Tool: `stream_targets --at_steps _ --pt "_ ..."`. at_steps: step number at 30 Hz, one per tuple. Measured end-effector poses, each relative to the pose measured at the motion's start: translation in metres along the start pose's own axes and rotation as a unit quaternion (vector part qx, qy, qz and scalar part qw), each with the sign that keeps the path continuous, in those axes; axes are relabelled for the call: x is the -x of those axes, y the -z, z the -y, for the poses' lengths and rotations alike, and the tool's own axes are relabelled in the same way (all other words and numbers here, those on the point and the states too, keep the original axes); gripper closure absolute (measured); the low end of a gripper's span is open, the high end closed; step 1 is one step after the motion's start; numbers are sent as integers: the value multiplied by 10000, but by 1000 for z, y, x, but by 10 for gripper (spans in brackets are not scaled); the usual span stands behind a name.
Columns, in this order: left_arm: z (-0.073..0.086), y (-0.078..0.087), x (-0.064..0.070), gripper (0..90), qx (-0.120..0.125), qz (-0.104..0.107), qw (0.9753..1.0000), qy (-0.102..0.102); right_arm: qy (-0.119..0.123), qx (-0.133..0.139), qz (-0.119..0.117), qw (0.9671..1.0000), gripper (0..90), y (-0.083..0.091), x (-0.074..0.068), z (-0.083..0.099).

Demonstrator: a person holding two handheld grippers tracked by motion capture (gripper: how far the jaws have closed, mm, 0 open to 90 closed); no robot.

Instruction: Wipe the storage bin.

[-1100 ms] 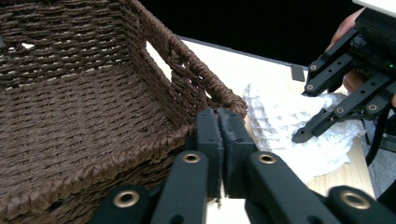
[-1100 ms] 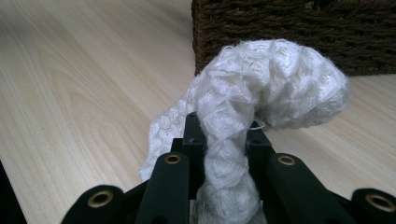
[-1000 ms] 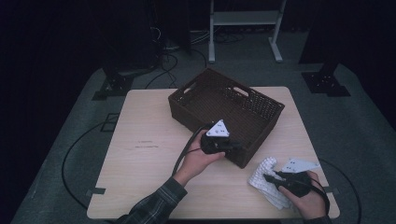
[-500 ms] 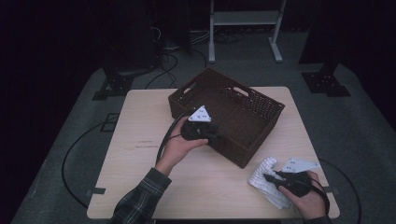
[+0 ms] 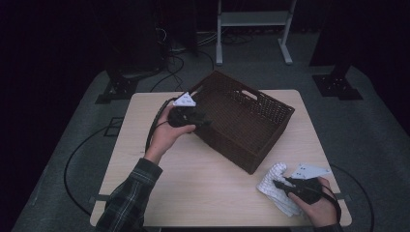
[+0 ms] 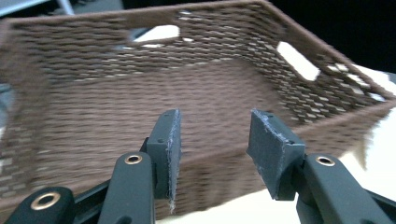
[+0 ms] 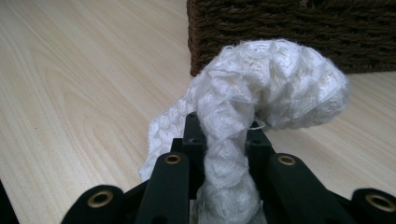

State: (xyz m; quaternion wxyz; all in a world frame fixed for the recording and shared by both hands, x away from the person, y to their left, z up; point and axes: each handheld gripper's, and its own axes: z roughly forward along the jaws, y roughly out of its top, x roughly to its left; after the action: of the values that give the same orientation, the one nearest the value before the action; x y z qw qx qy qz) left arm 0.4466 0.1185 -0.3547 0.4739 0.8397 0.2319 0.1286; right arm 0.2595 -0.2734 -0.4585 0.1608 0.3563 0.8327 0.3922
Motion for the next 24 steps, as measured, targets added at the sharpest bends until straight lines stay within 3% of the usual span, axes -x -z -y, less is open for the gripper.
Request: stream_targets --at_steps 1,4,7,13,18,19,20,24 --pt "-1 3 -11 535 -38 -111 9999 8 -20 -6 2 10000 757 0 0 0" --pt "-1 4 -22 547 -22 -200 9998 83 -23 -16 4 10000 757 -1 1 1" --pt "0 3 -43 567 -36 -388 9992 131 -41 -18 14 10000 757 0 2 1" --pt "2 0 -67 576 -128 -621 9977 242 -51 -7 15 10000 757 1 3 2" --pt "1 -3 -93 573 -212 -823 9955 412 -65 7 27 10000 757 2 5 4" --pt "1 -6 -104 570 -300 -918 9946 388 -80 6 33 10000 756 2 5 4" --pt "2 -7 -109 573 -317 -916 9941 486 -73 20 31 10000 757 2 6 4" --pt "5 -11 -124 577 -466 -1009 9924 536 -79 7 31 10000 757 2 6 4"
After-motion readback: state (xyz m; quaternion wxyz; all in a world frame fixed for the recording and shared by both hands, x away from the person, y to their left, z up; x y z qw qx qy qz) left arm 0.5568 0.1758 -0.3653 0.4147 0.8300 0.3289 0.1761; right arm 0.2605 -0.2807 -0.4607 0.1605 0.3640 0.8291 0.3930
